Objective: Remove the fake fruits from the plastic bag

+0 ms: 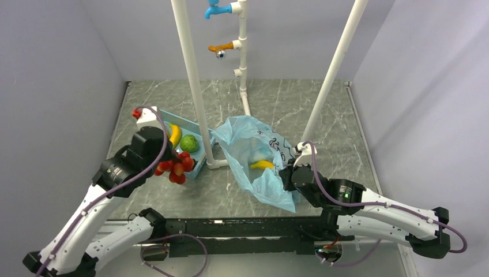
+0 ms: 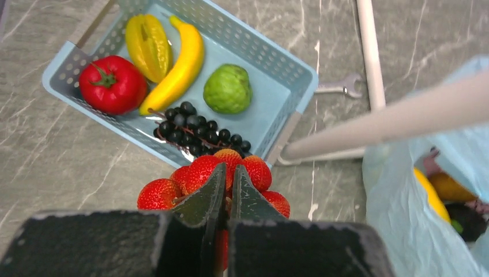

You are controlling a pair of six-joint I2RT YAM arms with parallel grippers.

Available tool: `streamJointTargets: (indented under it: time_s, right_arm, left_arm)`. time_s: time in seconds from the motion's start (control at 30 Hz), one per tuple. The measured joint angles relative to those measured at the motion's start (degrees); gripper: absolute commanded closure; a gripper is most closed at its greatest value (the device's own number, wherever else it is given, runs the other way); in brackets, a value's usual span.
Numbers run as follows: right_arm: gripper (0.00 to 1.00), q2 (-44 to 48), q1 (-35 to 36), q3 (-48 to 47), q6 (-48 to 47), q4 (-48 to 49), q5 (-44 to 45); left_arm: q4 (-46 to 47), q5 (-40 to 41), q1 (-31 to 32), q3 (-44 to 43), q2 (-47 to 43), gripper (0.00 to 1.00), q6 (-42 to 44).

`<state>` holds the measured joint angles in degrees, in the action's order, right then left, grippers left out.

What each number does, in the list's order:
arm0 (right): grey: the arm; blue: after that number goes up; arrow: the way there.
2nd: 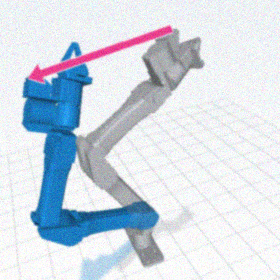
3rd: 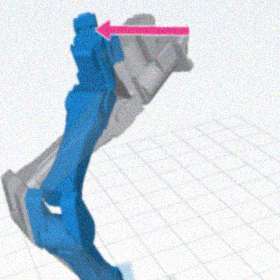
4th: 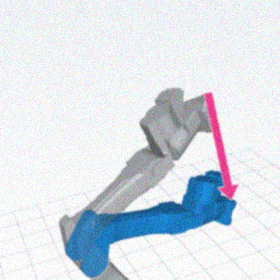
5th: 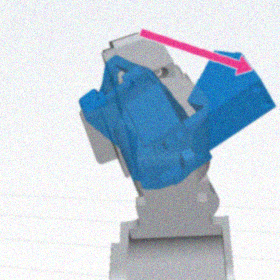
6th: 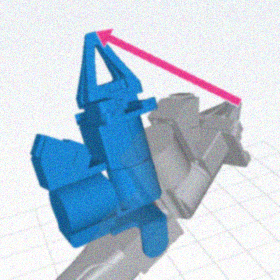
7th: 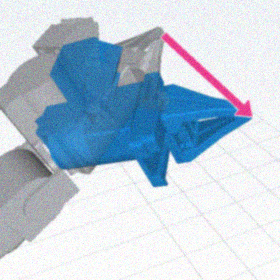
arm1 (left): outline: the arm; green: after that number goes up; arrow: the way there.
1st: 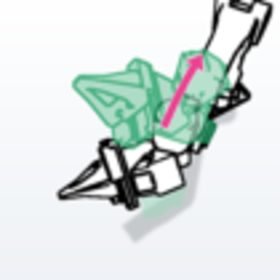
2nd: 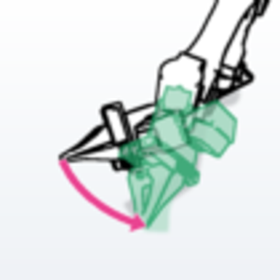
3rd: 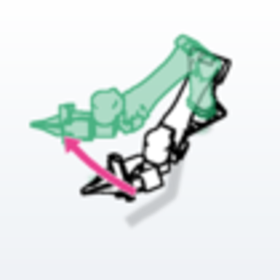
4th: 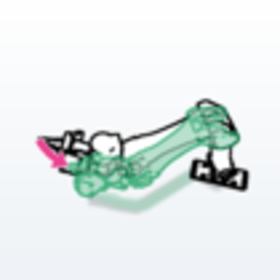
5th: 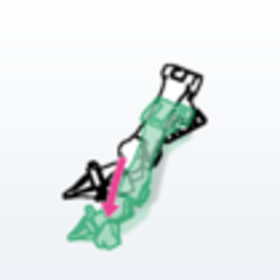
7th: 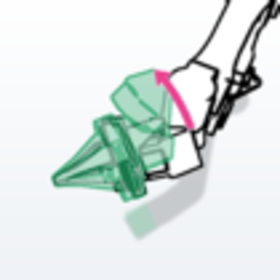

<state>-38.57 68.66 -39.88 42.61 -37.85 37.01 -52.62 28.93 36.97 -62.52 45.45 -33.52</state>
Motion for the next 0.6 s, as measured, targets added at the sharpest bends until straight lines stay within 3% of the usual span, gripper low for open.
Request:
streamJointTargets:
  time_s: [0.27, 0.4, 0.53, 0.6]
  right_arm:
    - [1.00, 0.9, 0.0, -0.3, 0.0, -0.3, 0.0]
    - [1.00, 0.7, 0.0, -0.3, 0.0, -0.3, 0.0]
    - [1.00, 0.7, 0.0, -0.3, 0.0, -0.3, 0.0]
    - [1.00, 0.7, 0.0, -0.3, 0.1, -0.3, 0.0]
  left_arm:
    - [10.3, -16.5, -20.2, 1.0, 3.6, 1.00, 3.5]
    - [16.1, -24.6, -25.4, 2.7, 8.7, 1.00, 3.9]
    - [19.2, -28.4, -26.4, 4.0, 12.7, 1.00, 3.9]
    - [19.9, -29.5, -26.5, 4.4, 14.2, 0.77, 3.9]
